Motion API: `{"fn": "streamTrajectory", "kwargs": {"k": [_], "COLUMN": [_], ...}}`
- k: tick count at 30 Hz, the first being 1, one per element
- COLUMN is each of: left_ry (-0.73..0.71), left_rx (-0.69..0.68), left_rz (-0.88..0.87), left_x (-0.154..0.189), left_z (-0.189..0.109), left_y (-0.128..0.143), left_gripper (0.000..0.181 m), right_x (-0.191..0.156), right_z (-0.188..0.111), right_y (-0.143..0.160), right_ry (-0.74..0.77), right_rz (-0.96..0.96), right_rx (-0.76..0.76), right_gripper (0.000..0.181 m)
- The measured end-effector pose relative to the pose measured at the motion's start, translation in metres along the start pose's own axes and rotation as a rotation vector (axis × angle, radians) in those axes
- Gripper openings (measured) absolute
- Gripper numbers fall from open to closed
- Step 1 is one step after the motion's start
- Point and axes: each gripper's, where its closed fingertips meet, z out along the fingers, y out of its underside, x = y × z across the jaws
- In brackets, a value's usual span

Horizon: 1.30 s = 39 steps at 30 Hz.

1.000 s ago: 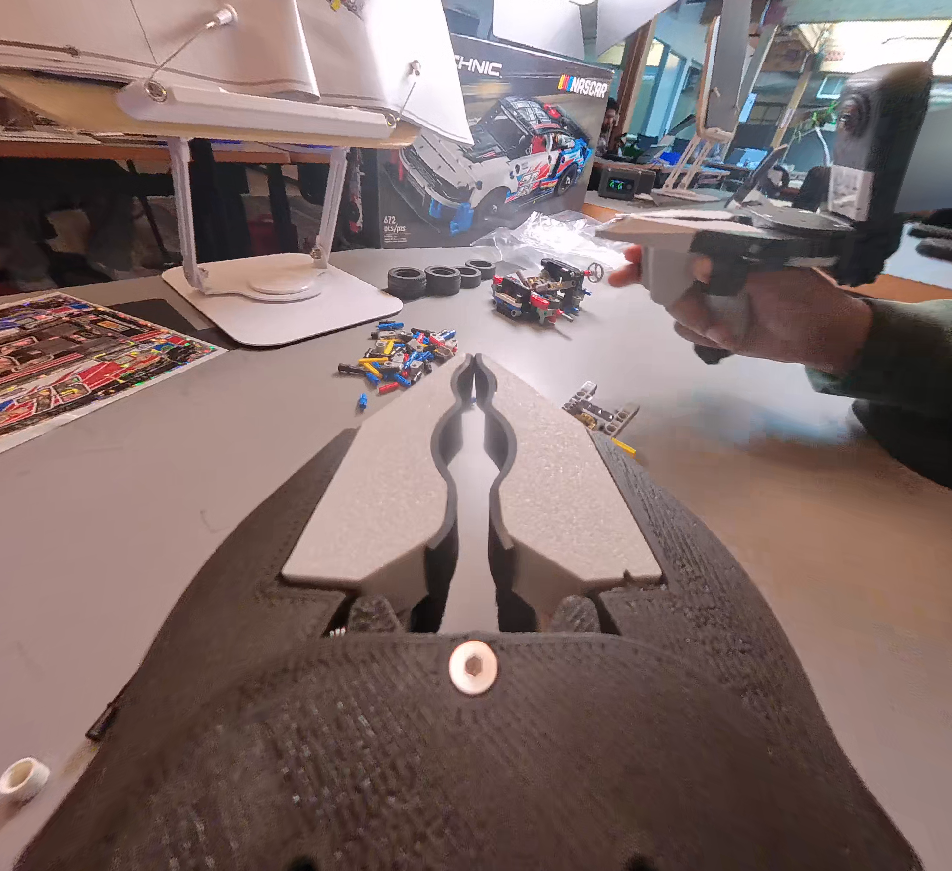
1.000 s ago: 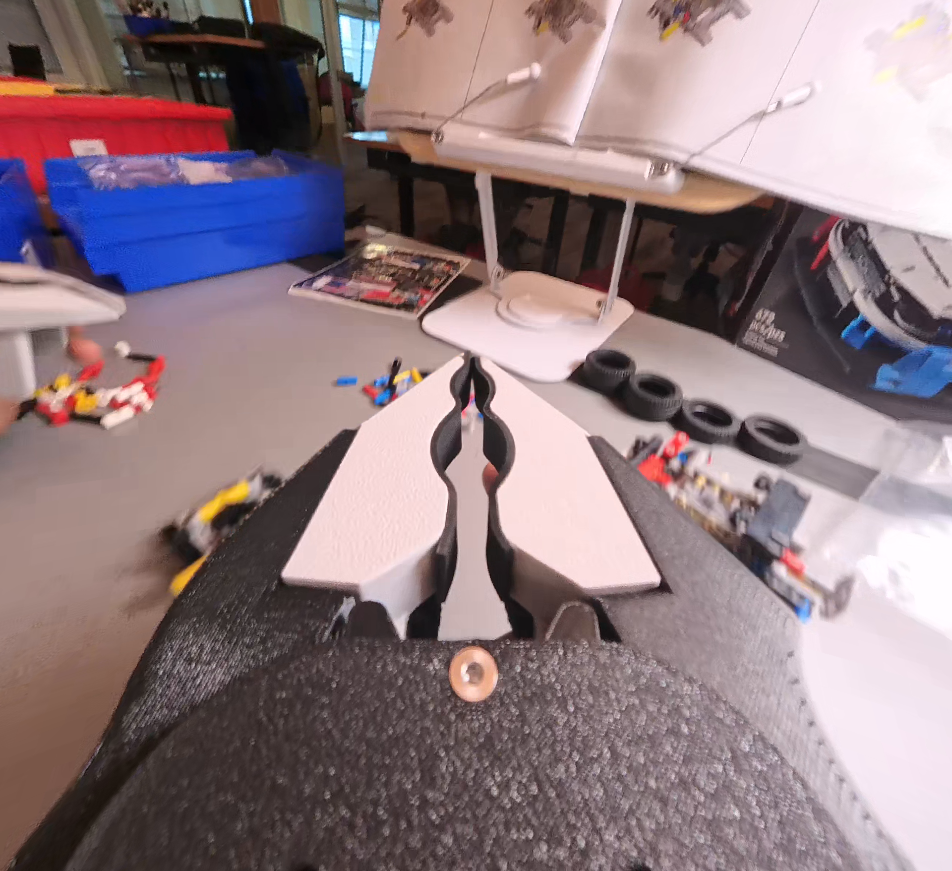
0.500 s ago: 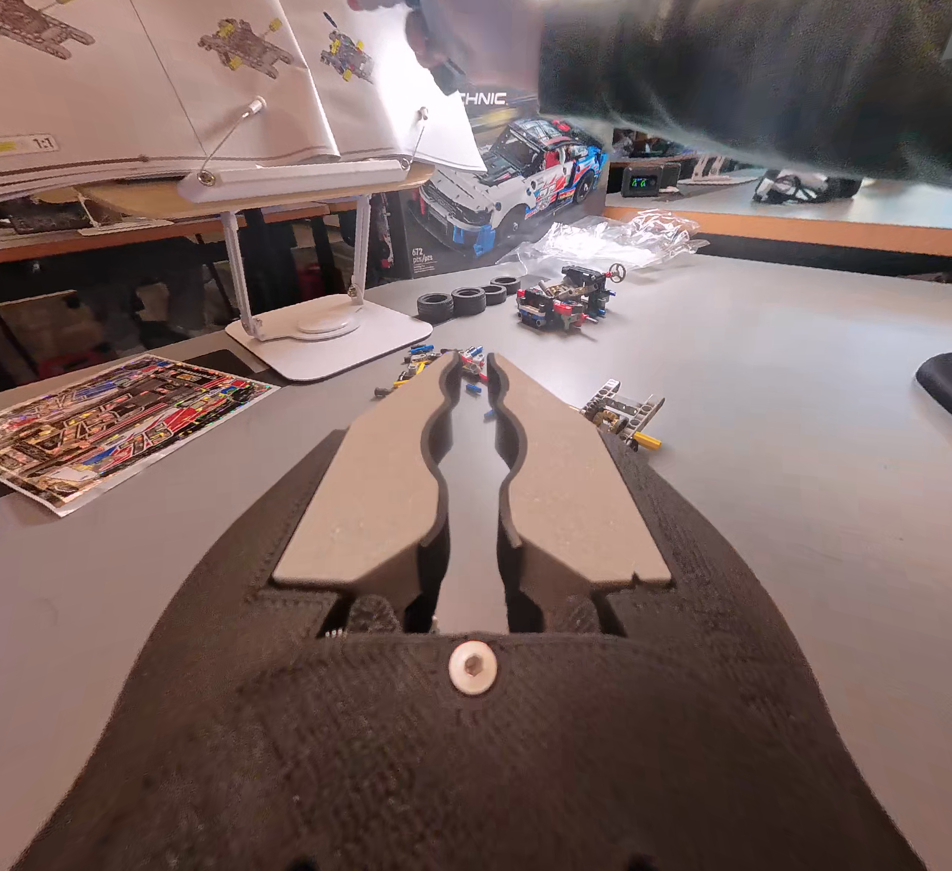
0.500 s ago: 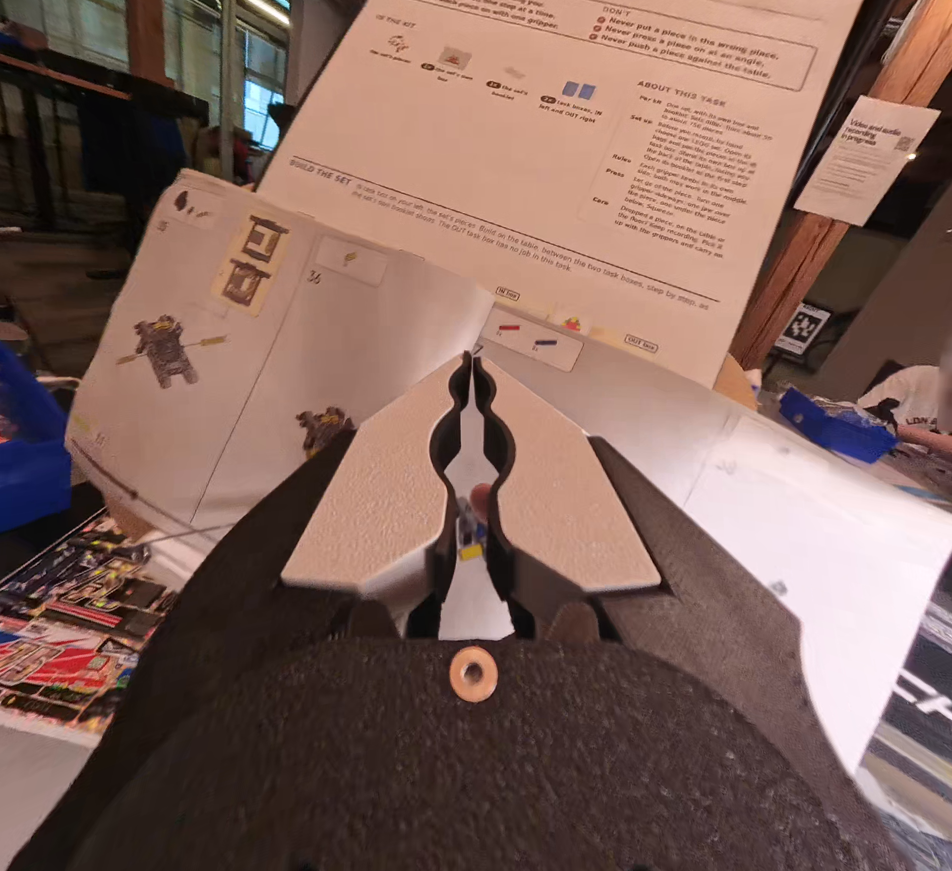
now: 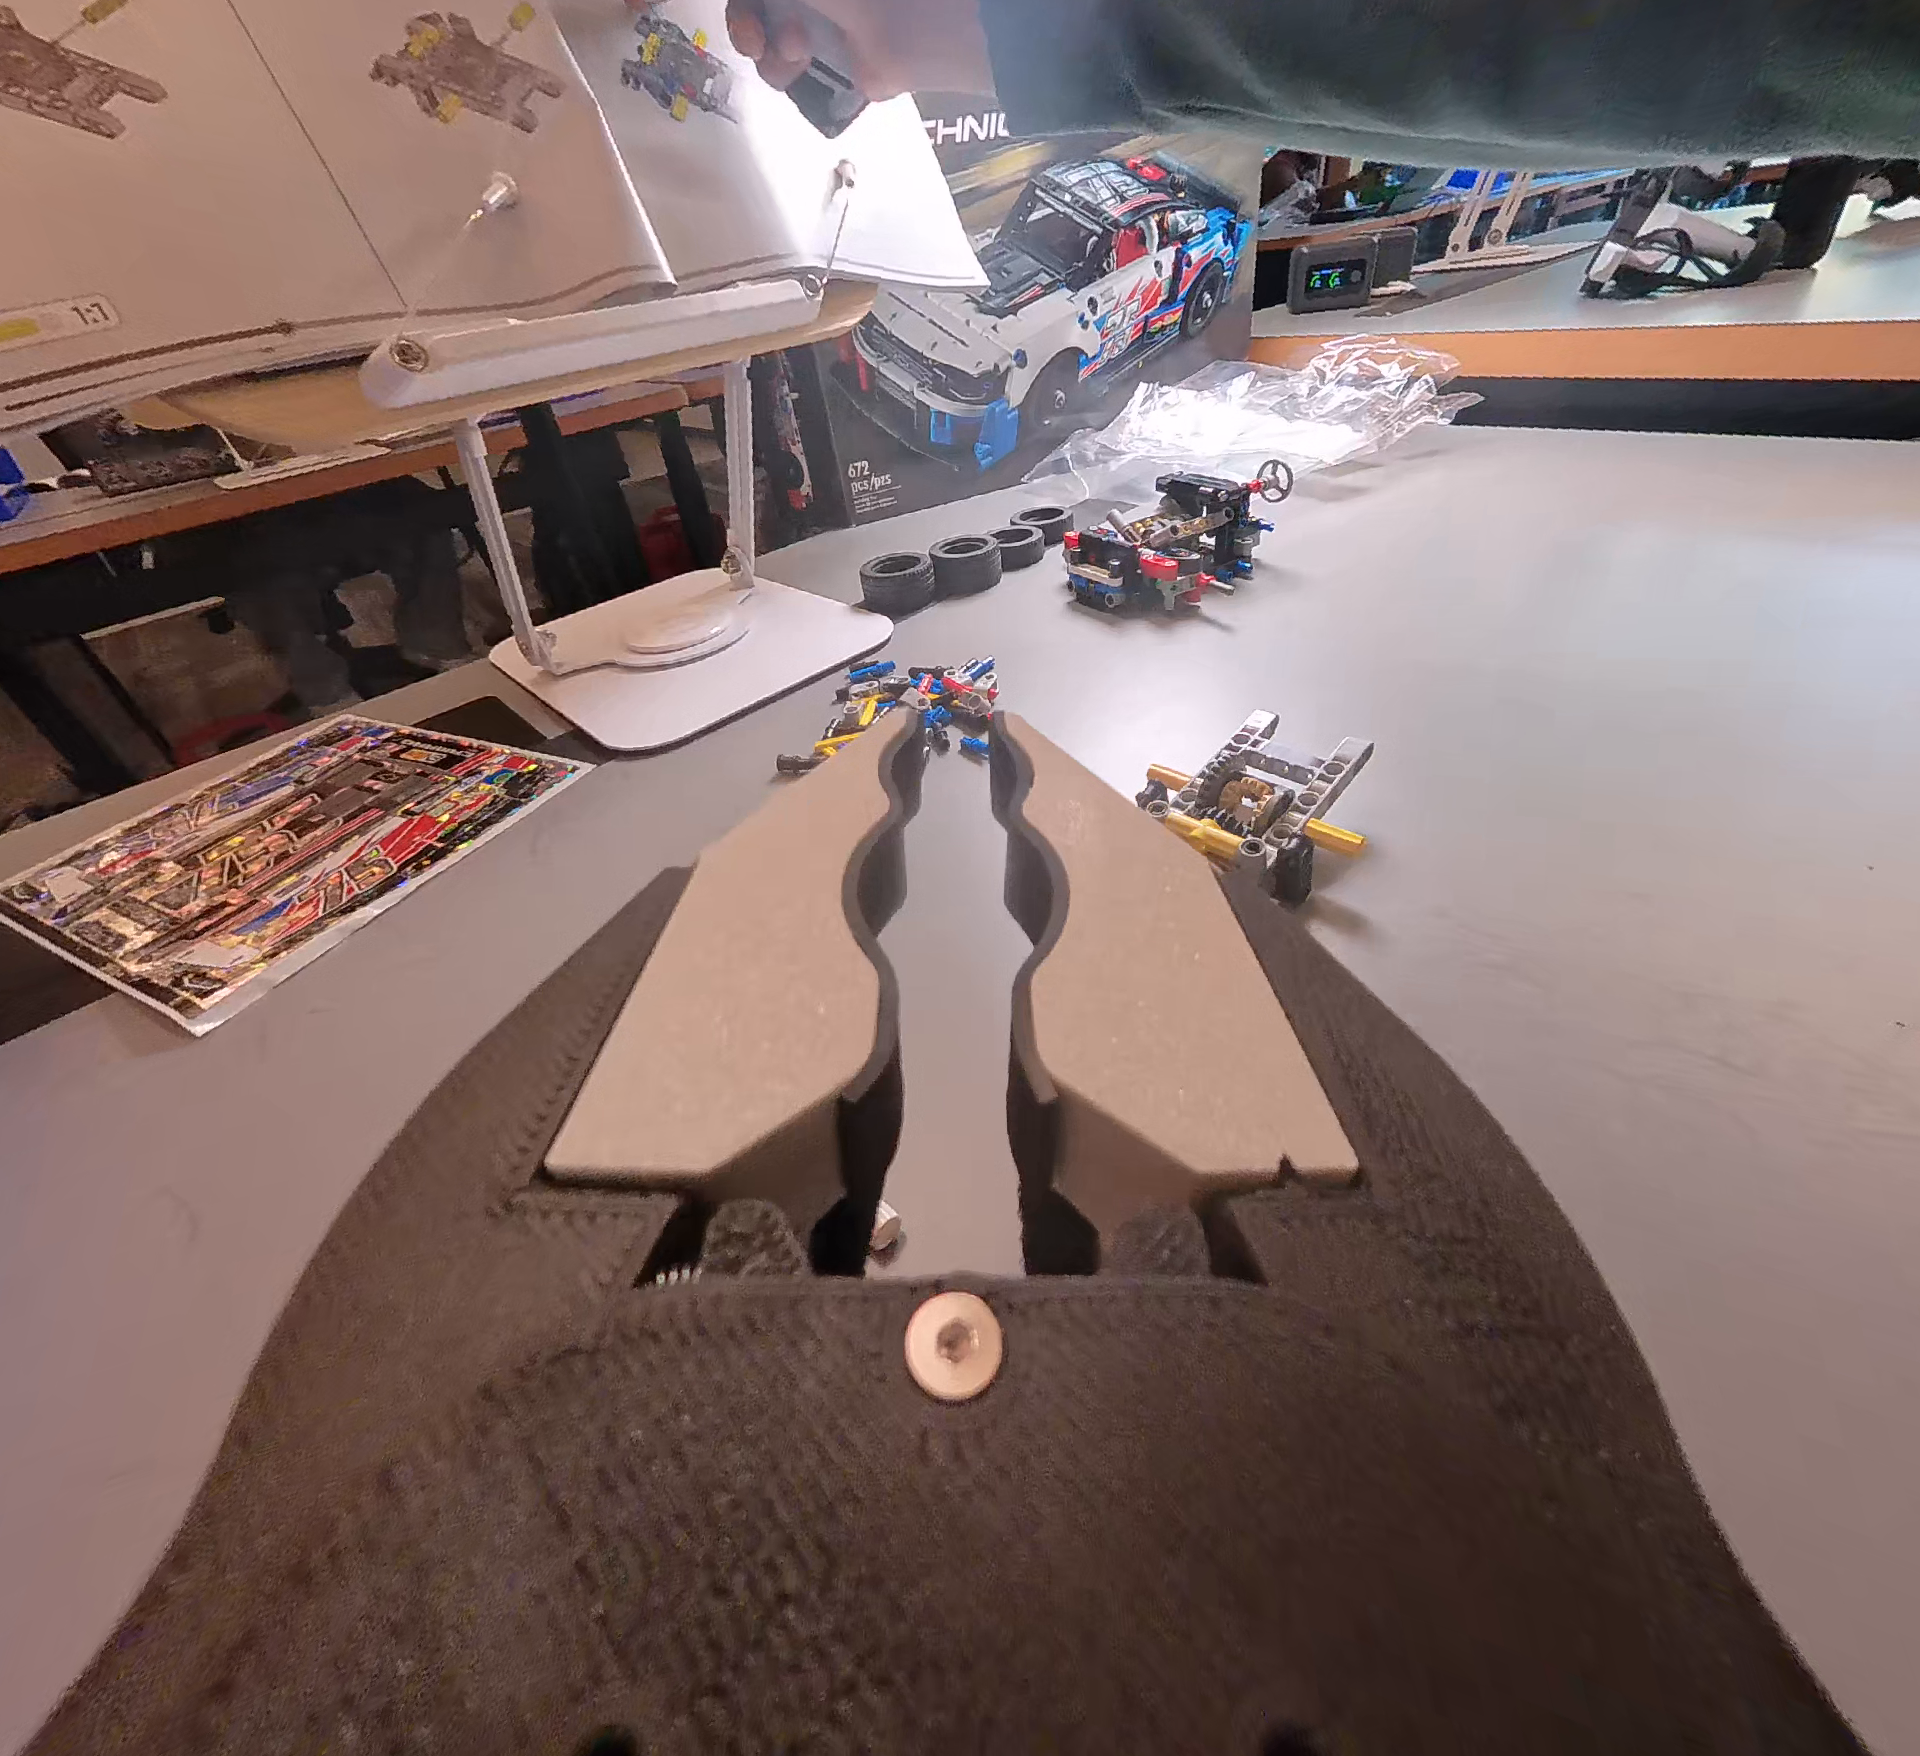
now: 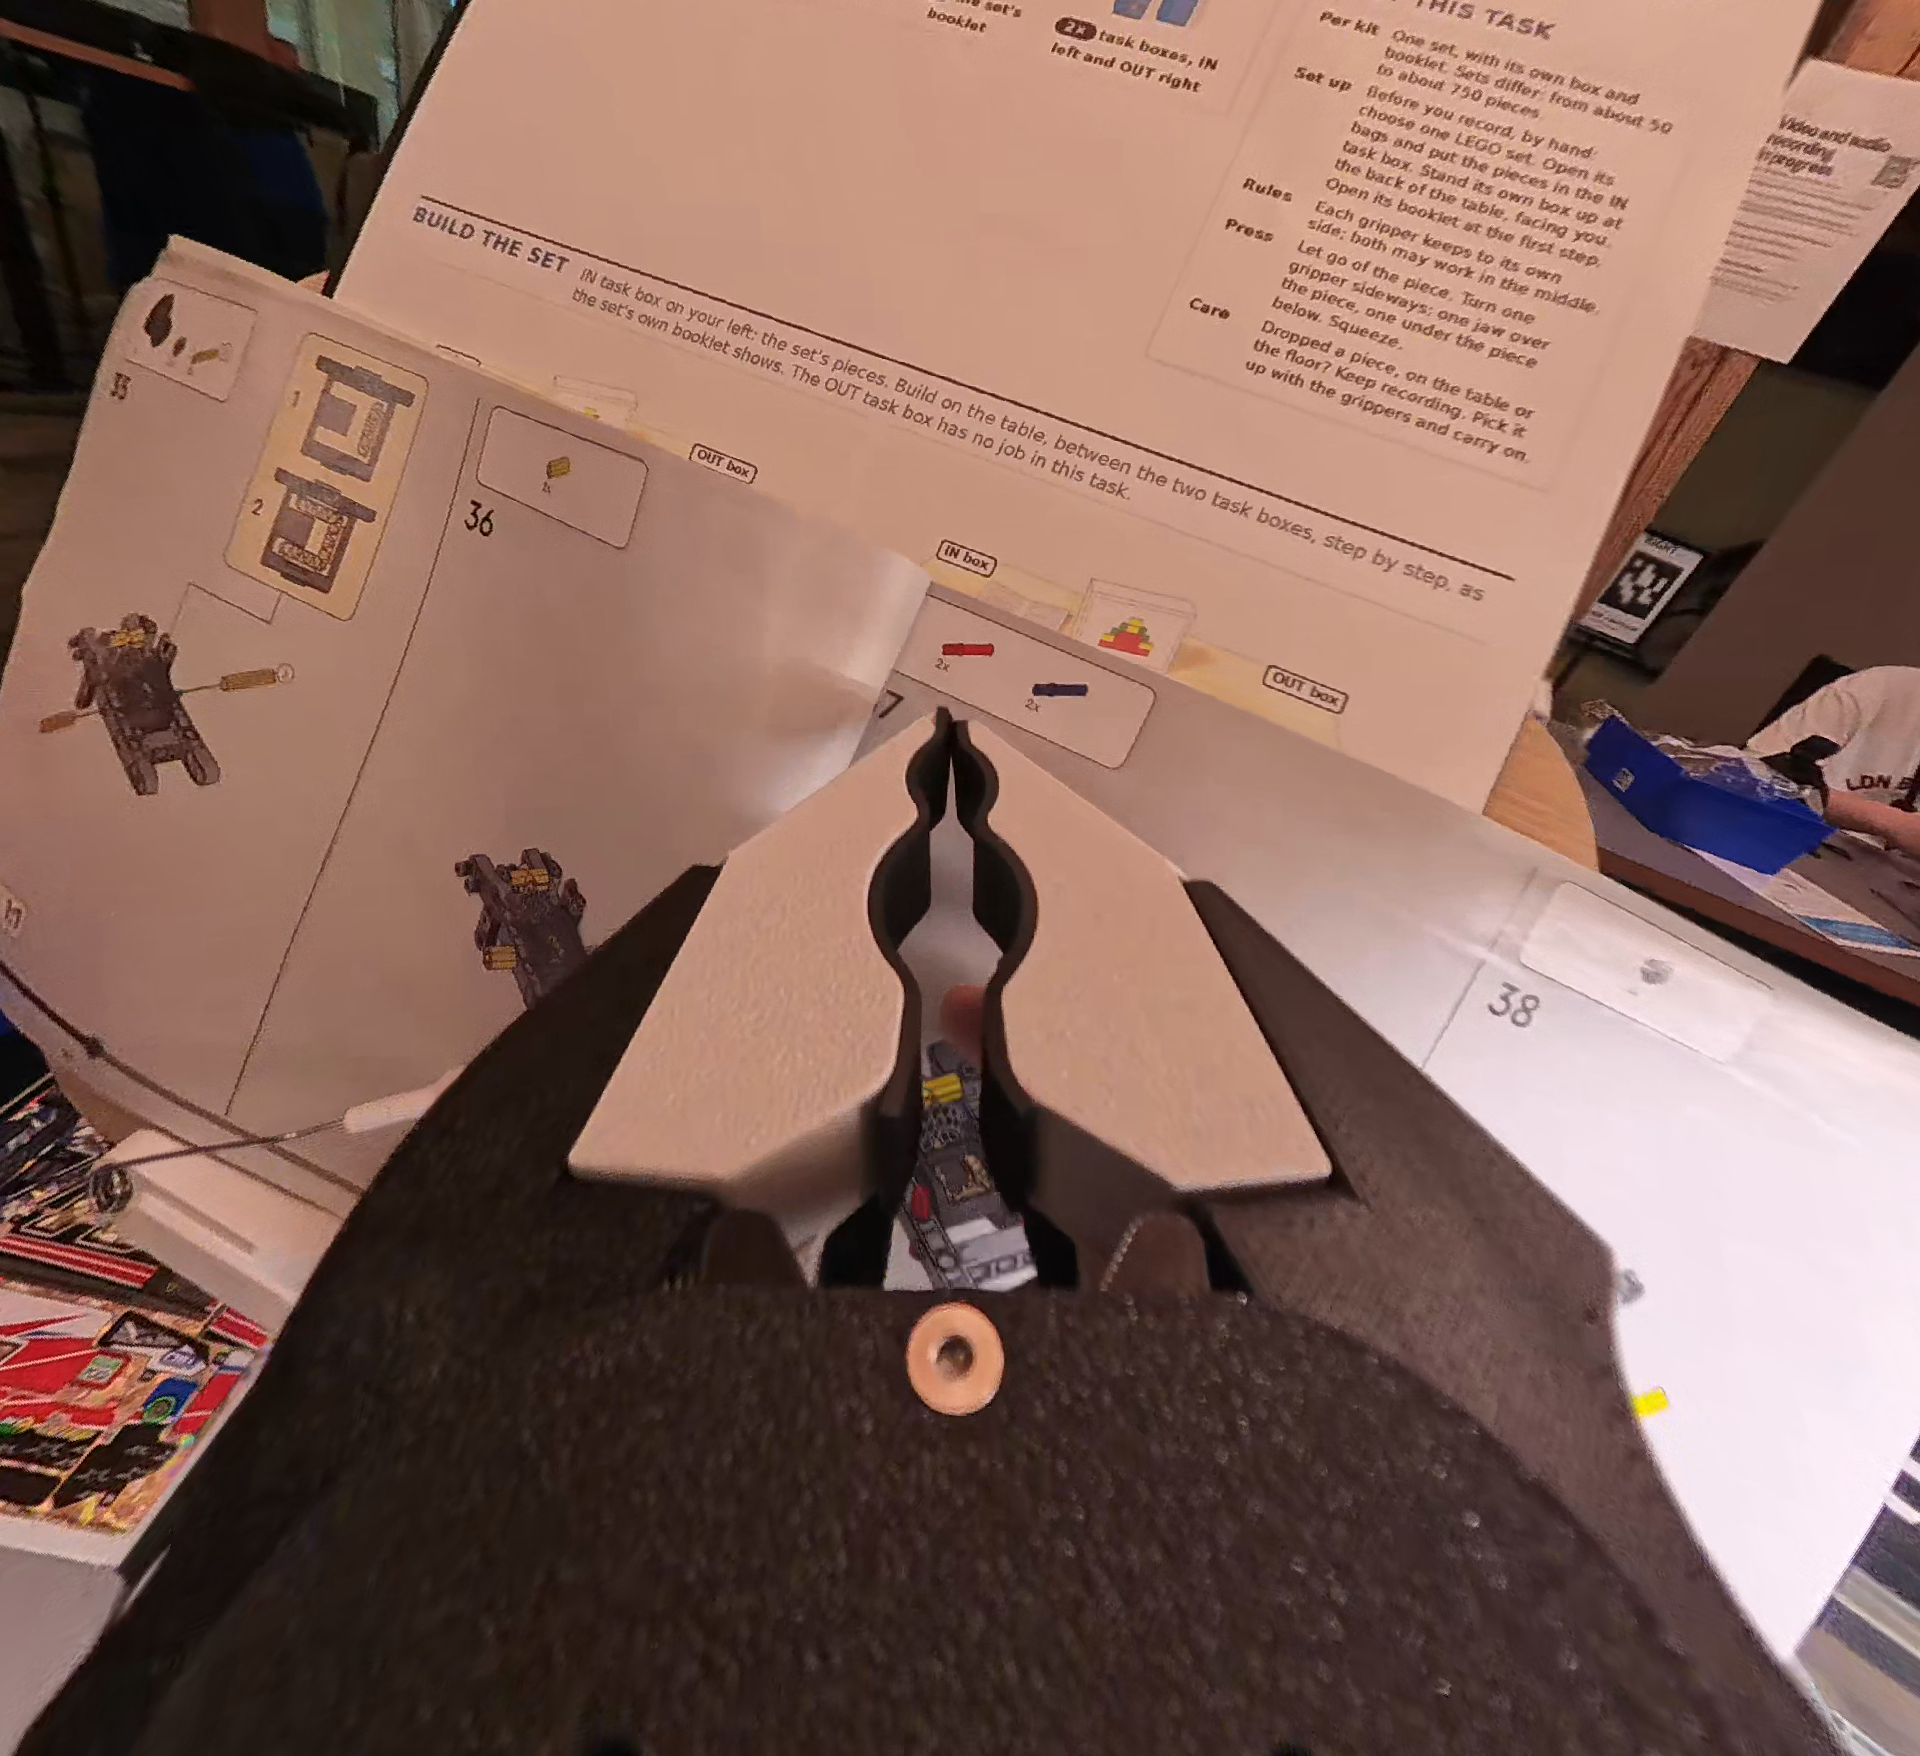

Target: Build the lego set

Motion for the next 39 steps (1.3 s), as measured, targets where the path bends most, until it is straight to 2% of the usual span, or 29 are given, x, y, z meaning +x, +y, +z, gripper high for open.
{"fn": "streamTrajectory", "kwargs": {"k": [1,7,17,22,25,29,35,37,39], "left_ry": [-0.002,-0.018,-0.092,-0.116,-0.12,-0.124,-0.14,-0.152,-0.161], "left_rx": [-0.003,-0.018,-0.041,-0.046,-0.045,-0.039,-0.036,-0.024,-0.016], "left_rz": [0.007,0.02,0.069,0.078,0.073,0.059,0.054,0.043,0.019], "left_x": [0.0,-0.002,-0.012,-0.016,-0.017,-0.019,-0.024,-0.029,-0.033], "left_z": [0.0,0.001,0.001,0.0,-0.001,-0.002,-0.004,-0.006,-0.008], "left_y": [0.001,0.004,0.007,0.007,0.005,0.003,-0.002,-0.007,-0.01], "left_gripper": [0.01,0.011,0.011,0.01,0.01,0.009,0.007,0.006,0.006], "right_x": [0.002,0.015,0.02,0.017,-0.005,-0.046,-0.104,-0.123,-0.129], "right_z": [-0.002,-0.013,-0.014,-0.039,-0.083,-0.173,-0.308,-0.337,-0.351], "right_y": [0.001,0.005,0.0,-0.007,-0.011,0.01,0.091,0.126,0.157], "right_ry": [0.0,0.009,0.011,-0.021,-0.112,-0.243,-0.349,-0.368,-0.333], "right_rz": [-0.001,-0.006,-0.012,-0.021,-0.015,0.037,0.255,0.268,0.221], "right_rx": [0.0,0.011,0.026,0.058,0.104,0.119,-0.031,-0.105,-0.131], "right_gripper": [0.0,0.0,0.0,0.0,0.0,0.001,0.005,0.011,0.013]}}
